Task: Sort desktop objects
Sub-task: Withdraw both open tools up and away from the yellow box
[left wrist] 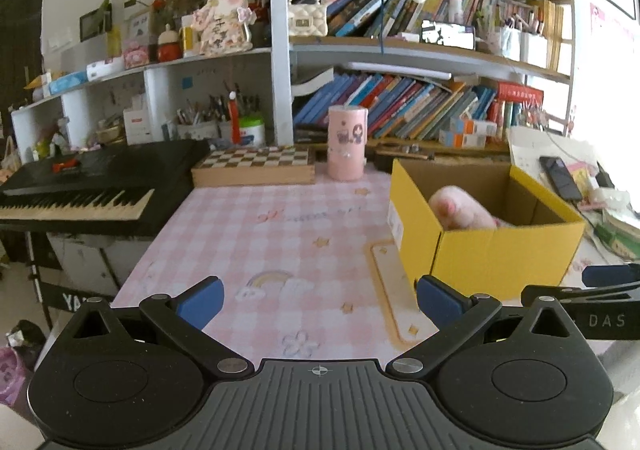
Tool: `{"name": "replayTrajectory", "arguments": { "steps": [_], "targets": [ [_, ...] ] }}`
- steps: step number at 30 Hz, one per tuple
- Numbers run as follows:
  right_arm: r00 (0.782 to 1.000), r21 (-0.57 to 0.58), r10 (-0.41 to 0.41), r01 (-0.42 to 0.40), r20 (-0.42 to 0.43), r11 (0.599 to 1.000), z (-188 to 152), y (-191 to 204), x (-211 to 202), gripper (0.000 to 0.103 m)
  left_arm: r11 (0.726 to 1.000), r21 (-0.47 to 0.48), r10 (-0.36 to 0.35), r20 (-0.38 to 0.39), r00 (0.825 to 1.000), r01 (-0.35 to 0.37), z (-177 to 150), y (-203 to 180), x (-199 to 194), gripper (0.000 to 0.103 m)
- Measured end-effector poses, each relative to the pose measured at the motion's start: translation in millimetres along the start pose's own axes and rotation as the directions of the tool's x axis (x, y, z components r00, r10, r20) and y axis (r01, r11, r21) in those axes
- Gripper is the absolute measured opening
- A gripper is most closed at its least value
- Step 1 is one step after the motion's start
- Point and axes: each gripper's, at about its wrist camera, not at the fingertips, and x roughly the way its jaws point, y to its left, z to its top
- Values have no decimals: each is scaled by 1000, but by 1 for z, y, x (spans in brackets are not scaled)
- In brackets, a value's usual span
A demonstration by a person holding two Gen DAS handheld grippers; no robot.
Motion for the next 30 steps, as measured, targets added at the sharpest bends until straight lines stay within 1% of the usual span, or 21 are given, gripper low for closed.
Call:
{"name": "replayTrajectory", "arguments": {
  "steps": [5,8,13,19,22,30],
  "targets": [
    [1000,26,-25,25,-2,999,-25,15,-16,82,1000,-3,5,-18,1000,-5,-17,9,-16,103],
    [999,55,-17,18,-28,998,-38,23,-24,82,1000,-11,0,-40,999,0,-28,14,-23,103],
    [999,32,-24,25,-48,999,-57,39,-35,82,1000,-18,1,-58,998,-2,-39,20,-34,103],
    [998,16,-51,52,-35,999,-69,49,-46,84,1000,18,24,-65,998,-23,-50,20,-44,103],
    [997,17,-59,59,-42,998,-72,52,-49,84,1000,27,16,-76,997,-14,-54,22,-46,103],
    [996,22,-66,68,-52,997,-79,54,-54,85,998,54,28,-75,997,-24,-59,19,-51,103]
  ]
}}
